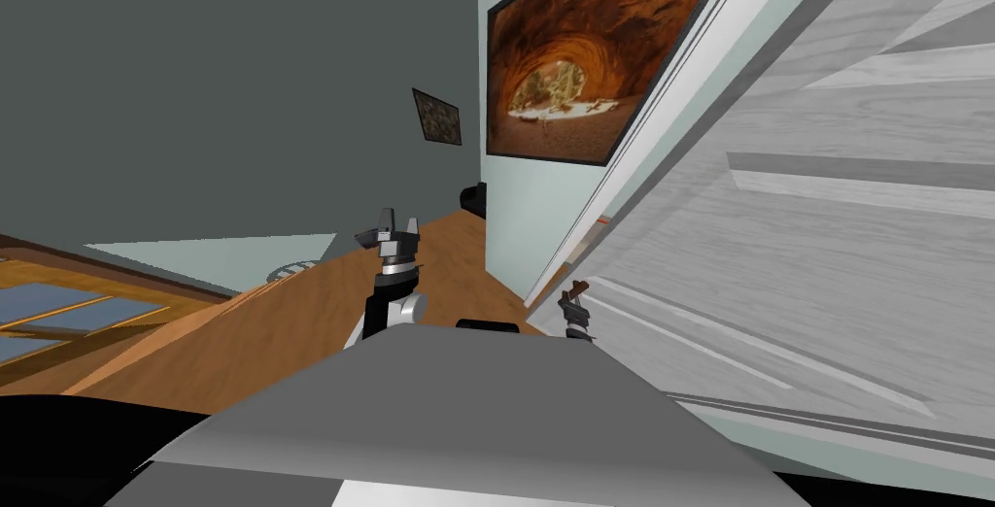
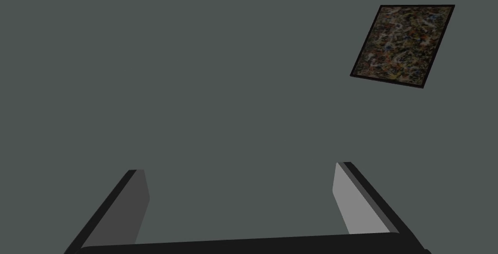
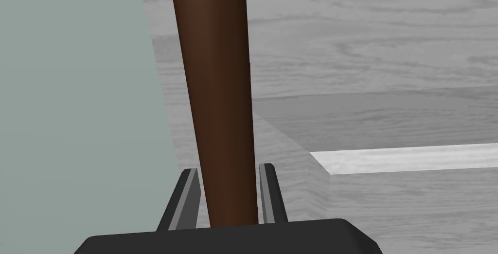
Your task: Pull the door open
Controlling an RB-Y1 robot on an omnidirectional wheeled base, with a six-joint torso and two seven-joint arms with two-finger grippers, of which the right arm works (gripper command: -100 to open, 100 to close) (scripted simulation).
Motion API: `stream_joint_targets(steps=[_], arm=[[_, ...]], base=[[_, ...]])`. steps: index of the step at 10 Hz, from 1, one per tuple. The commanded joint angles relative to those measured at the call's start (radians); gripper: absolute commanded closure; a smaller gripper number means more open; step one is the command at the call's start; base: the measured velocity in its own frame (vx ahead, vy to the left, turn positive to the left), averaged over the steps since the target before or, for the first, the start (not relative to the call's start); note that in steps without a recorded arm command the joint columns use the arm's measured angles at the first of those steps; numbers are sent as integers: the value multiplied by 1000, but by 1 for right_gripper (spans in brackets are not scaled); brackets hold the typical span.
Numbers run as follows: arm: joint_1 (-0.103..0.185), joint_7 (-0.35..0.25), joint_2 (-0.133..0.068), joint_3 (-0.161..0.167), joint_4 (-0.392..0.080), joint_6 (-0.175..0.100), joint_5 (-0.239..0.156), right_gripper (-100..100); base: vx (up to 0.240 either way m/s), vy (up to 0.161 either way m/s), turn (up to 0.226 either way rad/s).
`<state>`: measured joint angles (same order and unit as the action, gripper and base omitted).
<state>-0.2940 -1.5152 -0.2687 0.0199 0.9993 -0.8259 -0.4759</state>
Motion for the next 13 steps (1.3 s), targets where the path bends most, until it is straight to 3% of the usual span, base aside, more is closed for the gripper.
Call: stream_joint_targets(steps=[1, 7, 9, 13], arm=[[0, 0, 0, 0, 0, 0, 0, 100], [-51, -76, -54, 79, 13, -51, 46, 100], [-52, -75, -55, 79, 18, -48, 46, 100], [-83, -126, -95, 125, 10, -97, 75, 100]], base=[[-106, -5, 26], [-218, -10, 105], [-161, -19, 56], [-223, -9, 115]])
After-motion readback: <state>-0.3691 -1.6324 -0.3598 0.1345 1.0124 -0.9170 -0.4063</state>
